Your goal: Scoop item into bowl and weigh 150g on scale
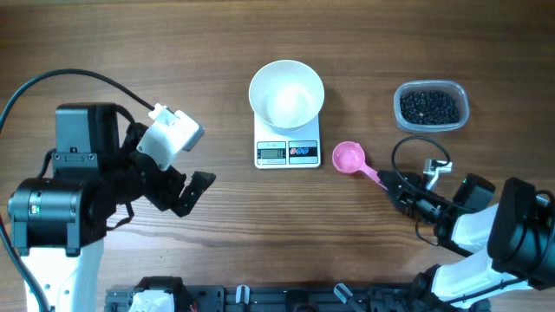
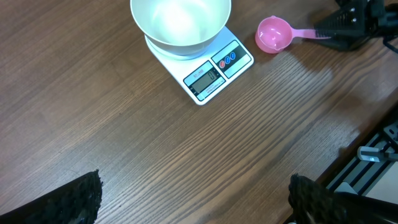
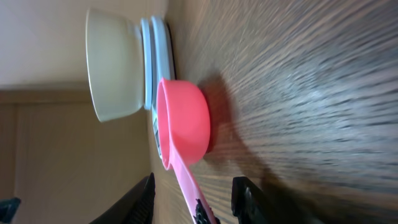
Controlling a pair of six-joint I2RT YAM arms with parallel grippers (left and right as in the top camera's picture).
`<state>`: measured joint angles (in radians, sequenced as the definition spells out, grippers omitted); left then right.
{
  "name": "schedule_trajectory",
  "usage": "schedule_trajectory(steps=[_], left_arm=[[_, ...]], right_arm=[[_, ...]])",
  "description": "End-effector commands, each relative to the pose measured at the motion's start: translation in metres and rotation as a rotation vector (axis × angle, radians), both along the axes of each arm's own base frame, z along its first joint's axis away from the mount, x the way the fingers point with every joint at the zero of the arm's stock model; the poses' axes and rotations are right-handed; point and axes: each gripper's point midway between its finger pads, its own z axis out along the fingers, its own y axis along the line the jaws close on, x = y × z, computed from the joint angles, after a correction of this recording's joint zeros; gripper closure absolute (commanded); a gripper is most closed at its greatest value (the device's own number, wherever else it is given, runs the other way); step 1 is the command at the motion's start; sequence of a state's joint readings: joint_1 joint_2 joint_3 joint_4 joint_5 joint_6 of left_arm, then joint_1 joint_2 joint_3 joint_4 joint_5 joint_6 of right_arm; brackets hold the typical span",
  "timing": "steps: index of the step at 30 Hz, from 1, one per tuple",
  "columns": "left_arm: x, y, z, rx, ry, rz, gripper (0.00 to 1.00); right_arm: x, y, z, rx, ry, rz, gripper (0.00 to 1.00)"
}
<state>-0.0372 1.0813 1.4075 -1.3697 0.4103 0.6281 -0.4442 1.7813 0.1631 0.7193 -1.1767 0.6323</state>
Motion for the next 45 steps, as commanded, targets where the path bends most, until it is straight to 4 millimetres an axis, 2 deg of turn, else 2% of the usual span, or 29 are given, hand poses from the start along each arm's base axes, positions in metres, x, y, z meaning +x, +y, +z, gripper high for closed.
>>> schedule_trajectory(steps=[1,10,14,25,45], left_arm=[[0.000,-0.001,0.007,-0.005,-0.026,-0.016,0.00],[0.000,-0.001,0.007,-0.005,-0.026,-0.016,0.00],[0.000,-0.001,0.007,-0.005,-0.026,-0.016,0.00],[0.000,-0.001,0.007,-0.005,-0.026,-0.016,0.00],[0.000,-0.001,0.007,-0.005,-0.026,-0.016,0.00]], right_arm=[[-0.005,0.009,-0.005,0.021,0.046,0.014,0.56],[0.003,0.002,-0.007,-0.004,0.053,-0.030,0.57],[0.003,0.002,-0.006,-0.005,0.047,-0.030,0.61],[0.001,0.014,-0.003,0.006,0.033,0.022,0.62],[0.002,0.013,-0.002,-0.001,0.025,0.020,0.74]])
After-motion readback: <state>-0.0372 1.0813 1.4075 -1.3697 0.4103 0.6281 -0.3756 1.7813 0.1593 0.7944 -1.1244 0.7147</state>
